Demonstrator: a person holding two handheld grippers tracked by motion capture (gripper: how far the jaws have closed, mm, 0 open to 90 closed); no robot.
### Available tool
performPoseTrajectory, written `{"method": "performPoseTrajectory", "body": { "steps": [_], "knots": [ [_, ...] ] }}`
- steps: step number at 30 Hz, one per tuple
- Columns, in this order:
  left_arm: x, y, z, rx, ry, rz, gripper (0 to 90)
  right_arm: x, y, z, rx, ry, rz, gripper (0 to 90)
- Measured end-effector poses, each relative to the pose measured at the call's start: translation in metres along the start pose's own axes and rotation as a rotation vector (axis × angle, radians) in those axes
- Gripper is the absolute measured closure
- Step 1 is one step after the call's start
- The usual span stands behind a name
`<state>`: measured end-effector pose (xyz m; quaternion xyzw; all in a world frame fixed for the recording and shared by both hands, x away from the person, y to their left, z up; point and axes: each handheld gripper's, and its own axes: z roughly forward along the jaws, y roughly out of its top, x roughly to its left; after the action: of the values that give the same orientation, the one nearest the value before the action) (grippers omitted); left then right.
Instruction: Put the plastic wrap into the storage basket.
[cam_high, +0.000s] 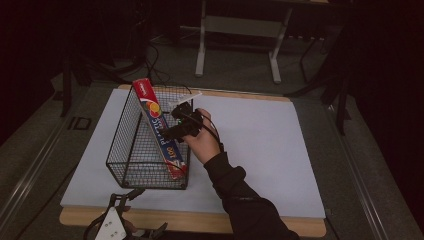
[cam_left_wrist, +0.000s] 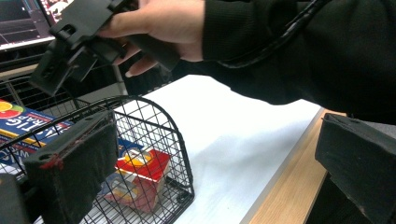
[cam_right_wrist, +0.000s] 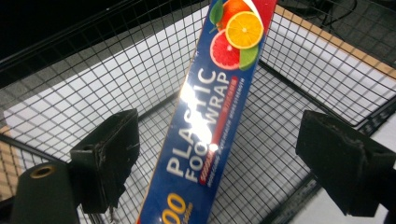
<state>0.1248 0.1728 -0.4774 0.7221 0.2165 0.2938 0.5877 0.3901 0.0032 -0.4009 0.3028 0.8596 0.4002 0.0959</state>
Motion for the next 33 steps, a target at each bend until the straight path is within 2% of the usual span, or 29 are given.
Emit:
{"method": "performPoseTrajectory", "body": {
  "steps": [12,19,21,23,28,33],
  "knots": [
    [0.0,0.0,0.0,0.004,0.002,0.001,0.2,-0.012,-0.022,-0.036,-0.002,-0.021,-0.015,13.9],
    [0.0,-0.001,0.001,0.006,0.003,0.001,0.2,-0.02,-0.035,-0.056,-0.029,-0.024,-0.004,13.8],
    [0.0,-0.001,0.001,0.007,0.004,-0.001,0.2,-0.024,-0.042,-0.065,-0.042,-0.022,0.007,13.7],
    [0.0,-0.001,0.001,0.006,0.005,0.002,0.2,-0.027,-0.048,-0.071,-0.044,-0.043,0.004,13.6],
    [0.0,-0.001,0.001,0.003,0.005,0.0,0.2,-0.033,-0.06,-0.079,-0.044,-0.051,0.008,13.6],
    [-0.001,0.0,0.001,0.006,0.004,0.005,0.2,-0.039,-0.081,-0.089,-0.061,-0.064,0.009,13.4]
  ]
}}
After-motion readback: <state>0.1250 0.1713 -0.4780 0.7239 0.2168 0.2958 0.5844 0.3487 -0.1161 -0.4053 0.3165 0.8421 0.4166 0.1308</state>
